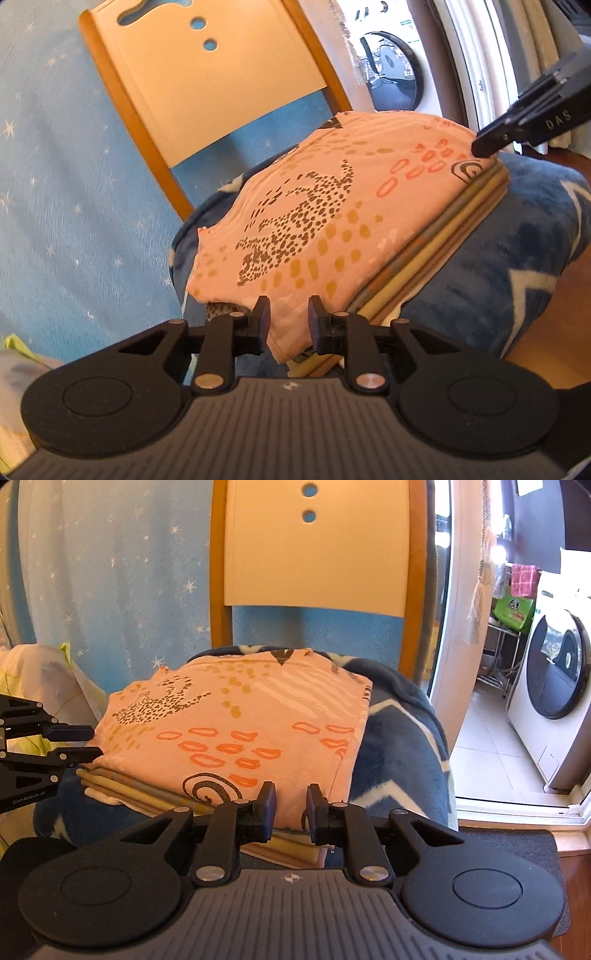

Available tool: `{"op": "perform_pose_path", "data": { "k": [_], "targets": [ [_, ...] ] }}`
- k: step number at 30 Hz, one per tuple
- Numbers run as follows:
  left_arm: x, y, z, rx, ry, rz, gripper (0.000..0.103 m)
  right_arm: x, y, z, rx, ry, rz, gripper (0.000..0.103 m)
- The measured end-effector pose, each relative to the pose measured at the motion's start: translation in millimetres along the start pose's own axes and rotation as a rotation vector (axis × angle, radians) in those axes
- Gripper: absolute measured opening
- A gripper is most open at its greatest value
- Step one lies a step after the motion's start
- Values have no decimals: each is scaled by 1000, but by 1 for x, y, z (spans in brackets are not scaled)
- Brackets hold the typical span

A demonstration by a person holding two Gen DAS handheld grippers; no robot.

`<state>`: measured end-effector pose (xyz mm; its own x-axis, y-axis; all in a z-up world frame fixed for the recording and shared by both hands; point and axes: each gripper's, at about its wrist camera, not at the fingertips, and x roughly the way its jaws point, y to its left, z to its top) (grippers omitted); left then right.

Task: Fold clothes
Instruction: 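Open both tools and withdraw them from the stack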

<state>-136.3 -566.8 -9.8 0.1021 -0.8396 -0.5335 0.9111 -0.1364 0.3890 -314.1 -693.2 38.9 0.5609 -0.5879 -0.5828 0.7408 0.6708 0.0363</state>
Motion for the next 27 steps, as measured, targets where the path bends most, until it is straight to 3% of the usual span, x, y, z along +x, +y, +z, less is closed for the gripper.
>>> {"op": "perform_pose_path", "data": {
  "k": [4,6,8,10,16,20,22,24,27],
  "targets": [
    [-6,2,2,-68,22,18,30,-11,3,-1,36,-20,10,29],
    [-11,3,2,-117,33,16,35,-15,3,-4,84,-27,22,44],
    [-15,3,1,-161,45,11,42,-19,3,-9,133,-22,38,47],
    [-19,1,0,-193,51,2,56,-22,5,-14,167,-9,44,58],
    [-27,-4,-2,-257,63,-10,63,-29,15,-29,196,22,53,66],
    [-32,-5,-3,-271,66,-5,71,-32,18,-35,210,33,33,72],
    [-34,-6,-3,-274,67,4,75,-34,19,-36,218,36,20,83],
    [-38,-6,-4,-287,64,1,84,-37,21,-37,217,37,-5,100],
    [-44,-7,-4,-312,51,-8,99,-38,24,-37,218,54,-44,102]
  ]
}}
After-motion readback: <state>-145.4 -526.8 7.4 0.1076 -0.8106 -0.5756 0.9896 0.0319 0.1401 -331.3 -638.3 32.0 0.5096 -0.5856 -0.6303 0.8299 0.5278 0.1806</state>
